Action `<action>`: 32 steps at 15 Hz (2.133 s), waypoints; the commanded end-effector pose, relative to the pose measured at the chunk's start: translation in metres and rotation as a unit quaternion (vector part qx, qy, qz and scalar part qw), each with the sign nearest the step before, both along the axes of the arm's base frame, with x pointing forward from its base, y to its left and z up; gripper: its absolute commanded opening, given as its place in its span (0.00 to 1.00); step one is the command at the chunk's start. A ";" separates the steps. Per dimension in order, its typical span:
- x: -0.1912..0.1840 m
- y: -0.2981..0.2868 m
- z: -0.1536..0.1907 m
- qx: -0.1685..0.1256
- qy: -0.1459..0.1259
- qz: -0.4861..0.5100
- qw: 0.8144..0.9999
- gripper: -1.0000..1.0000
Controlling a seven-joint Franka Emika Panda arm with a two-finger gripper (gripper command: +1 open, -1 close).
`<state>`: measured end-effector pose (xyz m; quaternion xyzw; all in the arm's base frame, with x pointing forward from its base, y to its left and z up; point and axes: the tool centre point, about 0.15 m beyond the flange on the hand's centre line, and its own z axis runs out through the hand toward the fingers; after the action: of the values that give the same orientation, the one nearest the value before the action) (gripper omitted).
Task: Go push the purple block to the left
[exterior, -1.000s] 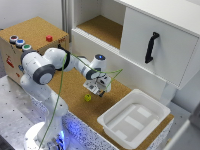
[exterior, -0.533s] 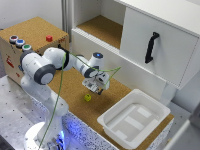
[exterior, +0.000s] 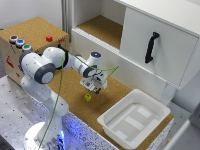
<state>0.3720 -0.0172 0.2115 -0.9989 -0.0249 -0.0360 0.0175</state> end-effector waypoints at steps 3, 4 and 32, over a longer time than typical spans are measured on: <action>0.012 0.035 -0.005 0.009 -0.004 -0.011 1.000 0.00; 0.016 0.039 -0.004 0.006 -0.003 -0.009 1.000 0.00; 0.019 0.146 0.033 -0.028 -0.009 -0.063 0.998 0.00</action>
<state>0.3866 0.1363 0.2121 -0.9990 0.0002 -0.0267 0.0368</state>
